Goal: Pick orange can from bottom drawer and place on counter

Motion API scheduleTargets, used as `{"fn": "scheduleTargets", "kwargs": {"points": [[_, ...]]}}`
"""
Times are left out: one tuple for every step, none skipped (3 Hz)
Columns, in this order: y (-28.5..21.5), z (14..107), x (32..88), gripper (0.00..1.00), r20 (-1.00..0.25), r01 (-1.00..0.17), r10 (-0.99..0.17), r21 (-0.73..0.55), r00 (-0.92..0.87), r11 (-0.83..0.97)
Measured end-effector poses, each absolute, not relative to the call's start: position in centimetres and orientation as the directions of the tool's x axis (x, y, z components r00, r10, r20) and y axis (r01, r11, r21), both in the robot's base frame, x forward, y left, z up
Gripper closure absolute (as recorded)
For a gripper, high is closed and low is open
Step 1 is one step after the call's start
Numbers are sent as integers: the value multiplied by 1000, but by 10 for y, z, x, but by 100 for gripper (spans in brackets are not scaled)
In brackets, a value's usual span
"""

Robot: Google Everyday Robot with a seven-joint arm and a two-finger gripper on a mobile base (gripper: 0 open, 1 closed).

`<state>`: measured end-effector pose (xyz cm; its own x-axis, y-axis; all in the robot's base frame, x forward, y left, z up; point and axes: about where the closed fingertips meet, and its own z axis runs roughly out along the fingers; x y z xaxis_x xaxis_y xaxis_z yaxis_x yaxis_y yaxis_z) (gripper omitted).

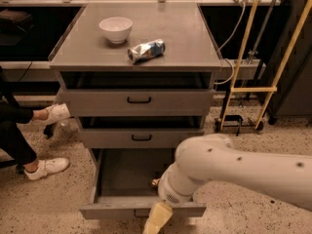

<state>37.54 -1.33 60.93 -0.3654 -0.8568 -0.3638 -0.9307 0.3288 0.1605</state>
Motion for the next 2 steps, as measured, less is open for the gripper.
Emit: {"fn": "scheduleTargets", "kwargs": {"points": [[17, 582, 384, 0, -366, -945, -871, 144, -328, 295], [17, 583, 385, 0, -366, -945, -871, 143, -327, 295]]}}
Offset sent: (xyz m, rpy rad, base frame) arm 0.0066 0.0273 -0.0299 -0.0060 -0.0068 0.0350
